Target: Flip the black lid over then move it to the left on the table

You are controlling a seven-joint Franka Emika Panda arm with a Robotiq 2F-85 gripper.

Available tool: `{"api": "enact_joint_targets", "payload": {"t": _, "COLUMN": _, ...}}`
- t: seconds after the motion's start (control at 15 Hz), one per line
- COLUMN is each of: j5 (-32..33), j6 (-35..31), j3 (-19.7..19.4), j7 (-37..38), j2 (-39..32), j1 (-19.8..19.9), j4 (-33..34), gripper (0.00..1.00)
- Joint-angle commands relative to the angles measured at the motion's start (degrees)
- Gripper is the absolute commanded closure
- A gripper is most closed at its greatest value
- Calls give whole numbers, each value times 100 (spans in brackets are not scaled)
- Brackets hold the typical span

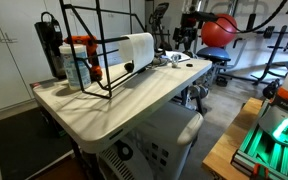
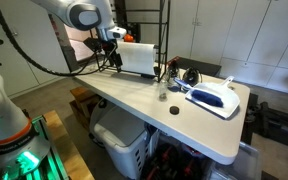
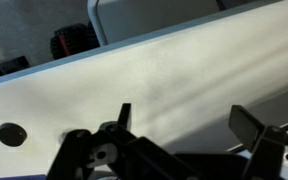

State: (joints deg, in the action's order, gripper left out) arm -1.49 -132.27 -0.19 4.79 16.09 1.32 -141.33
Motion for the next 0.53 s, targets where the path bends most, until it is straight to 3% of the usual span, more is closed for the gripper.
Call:
{"api": "enact_joint_targets", "payload": {"t": 0.0, "j5": -69, "j6": 343, "j3": -590, "j7": -872, "j2": -172, "j1": 288, "j4": 338, "gripper": 0}}
{"api": "enact_joint_targets", "payload": {"t": 0.47, "j5": -316, "j6": 1096, "j3": -1836, "j7": -2861, "j2": -1299, "j1": 969, "j4": 1704, "gripper": 0}}
